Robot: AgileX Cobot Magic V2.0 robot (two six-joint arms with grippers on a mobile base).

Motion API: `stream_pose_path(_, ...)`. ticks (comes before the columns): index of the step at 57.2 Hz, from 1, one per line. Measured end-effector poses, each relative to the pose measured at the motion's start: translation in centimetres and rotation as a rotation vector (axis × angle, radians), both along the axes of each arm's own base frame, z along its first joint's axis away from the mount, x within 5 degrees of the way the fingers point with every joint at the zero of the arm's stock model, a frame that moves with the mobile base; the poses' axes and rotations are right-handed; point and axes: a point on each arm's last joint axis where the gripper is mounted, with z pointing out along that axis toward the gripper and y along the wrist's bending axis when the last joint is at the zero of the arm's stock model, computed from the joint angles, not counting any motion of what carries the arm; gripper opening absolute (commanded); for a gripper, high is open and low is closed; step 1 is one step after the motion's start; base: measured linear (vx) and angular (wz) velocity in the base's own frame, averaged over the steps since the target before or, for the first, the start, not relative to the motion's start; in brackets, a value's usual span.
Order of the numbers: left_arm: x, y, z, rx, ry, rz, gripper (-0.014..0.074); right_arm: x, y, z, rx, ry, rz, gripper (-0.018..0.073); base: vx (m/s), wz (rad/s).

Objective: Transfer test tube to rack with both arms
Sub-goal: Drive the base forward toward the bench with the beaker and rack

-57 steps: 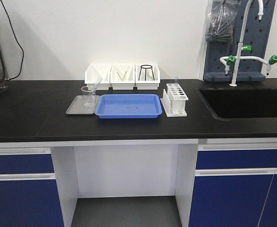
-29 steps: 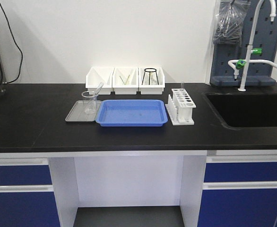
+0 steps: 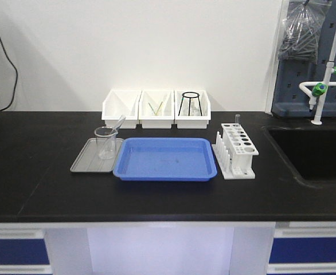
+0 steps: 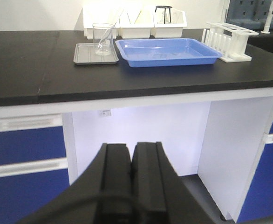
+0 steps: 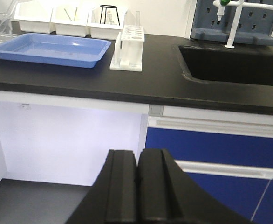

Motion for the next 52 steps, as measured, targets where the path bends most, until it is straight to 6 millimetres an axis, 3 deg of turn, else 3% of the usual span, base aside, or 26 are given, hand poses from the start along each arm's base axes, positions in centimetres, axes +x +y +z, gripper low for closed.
stream_pose_path(52, 0.0, 0.0, 0.0, 0.0, 0.0, 0.0, -0.0007, 0.0, 0.0, 0.0, 0.0, 0.0, 0.0, -0.001, 0.44, 0.03)
